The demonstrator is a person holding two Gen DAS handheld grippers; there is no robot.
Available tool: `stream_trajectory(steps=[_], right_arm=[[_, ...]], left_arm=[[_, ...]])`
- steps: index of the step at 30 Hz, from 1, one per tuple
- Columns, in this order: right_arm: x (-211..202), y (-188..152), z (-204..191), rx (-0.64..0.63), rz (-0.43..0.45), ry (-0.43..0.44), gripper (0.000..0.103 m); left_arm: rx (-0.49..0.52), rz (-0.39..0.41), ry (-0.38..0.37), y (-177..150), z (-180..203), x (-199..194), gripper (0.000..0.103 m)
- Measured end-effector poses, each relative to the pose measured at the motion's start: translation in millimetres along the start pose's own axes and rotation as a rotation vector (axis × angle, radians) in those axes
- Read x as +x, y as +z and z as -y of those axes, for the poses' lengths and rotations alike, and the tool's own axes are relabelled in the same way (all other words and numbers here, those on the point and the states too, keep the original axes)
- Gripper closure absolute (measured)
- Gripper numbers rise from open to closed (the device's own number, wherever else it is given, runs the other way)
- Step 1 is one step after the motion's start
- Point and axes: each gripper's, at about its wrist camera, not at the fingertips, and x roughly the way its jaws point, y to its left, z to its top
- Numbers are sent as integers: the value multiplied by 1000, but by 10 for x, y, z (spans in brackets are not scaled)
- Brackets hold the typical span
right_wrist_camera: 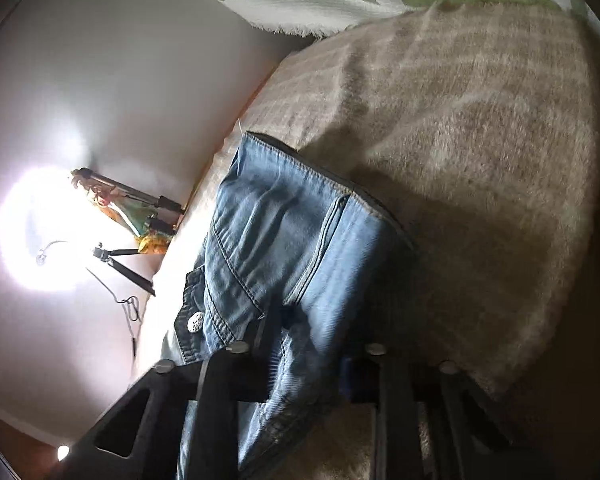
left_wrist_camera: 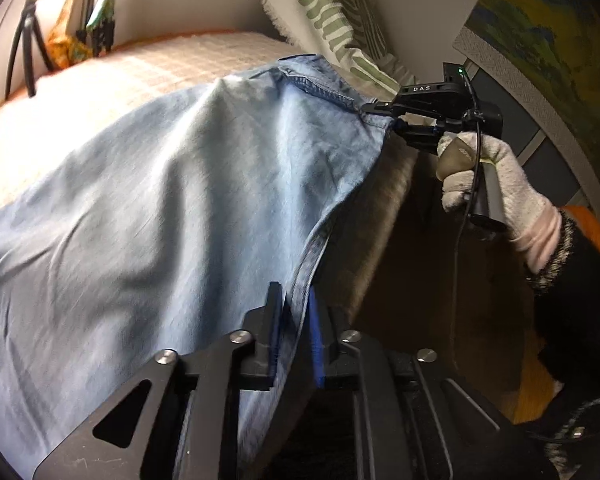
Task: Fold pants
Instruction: 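Fold the waistband over with the right gripper, then open both grippers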
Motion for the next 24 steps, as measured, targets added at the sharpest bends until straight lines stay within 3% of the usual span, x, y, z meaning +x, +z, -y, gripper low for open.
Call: stream_trajectory(steps=[4,8,12,15,17,20,24], right_arm=[[-155,58,-203,-86,25,-24,94],[-323,74,-597,-230,40,-54,95],[-603,73,-923,-357,69,-73,96],[-718,39,-796,-383,106,-141,97],[-595,36,-528,-333,60,-204,99],[-374,-42,-353,-355,22,-292,99],[-249,-77,-244,-358,-20,-337,99]], left_arm=[[-78,111,-34,-65,-192,-540,77],[-102,146,107,-233,-528,-939,78],[-176,151,175,-475,-832,-1177,78],[-198,147,206,-644,-941,-1261,78],[-209,130,225,-738,-984,-1270,78],[-236,97,225,-837,-1071,-1234,78],[-223,66,229,-911,-1062,-1175,77]])
